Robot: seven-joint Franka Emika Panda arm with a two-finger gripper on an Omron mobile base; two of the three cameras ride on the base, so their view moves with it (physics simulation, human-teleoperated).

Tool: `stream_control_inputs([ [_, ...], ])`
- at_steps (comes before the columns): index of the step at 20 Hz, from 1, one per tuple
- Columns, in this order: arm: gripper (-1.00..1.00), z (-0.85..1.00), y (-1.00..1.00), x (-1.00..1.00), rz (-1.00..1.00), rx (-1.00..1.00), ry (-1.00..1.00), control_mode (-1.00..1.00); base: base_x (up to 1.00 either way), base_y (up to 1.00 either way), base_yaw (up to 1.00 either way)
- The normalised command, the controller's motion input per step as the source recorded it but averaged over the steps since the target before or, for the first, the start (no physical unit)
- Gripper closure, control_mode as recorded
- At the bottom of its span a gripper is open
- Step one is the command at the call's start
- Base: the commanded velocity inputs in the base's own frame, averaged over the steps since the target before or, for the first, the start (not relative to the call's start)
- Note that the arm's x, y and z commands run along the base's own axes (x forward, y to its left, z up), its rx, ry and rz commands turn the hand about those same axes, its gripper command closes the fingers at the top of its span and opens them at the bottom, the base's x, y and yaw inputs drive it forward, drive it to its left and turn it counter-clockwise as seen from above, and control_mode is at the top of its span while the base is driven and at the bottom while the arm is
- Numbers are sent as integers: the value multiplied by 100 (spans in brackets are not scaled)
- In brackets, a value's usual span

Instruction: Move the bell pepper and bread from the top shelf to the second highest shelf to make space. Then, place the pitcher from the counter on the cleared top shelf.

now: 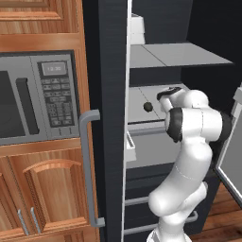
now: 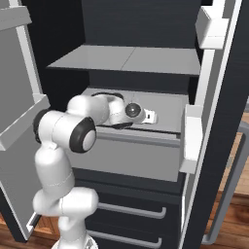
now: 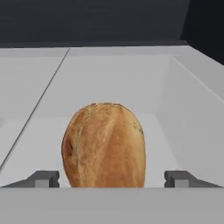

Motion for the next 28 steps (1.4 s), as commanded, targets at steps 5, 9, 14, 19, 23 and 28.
stream_control_inputs([
  [5, -100, 85, 0, -30, 0, 0, 0, -100, 0, 0, 0],
  [9, -100, 100, 5, -47, 0, -3, 0, -100, 0, 0, 0],
  [14, -100, 100, 12, -81, 2, -12, 2, -100, 0, 0, 0],
  [19, -100, 100, 30, -95, 4, -10, 13, -100, 0, 0, 0],
  [23, -100, 100, 21, -81, 3, 0, 29, -100, 0, 0, 0],
  [28, -100, 100, 6, -66, 6, 5, 34, -100, 0, 0, 0],
])
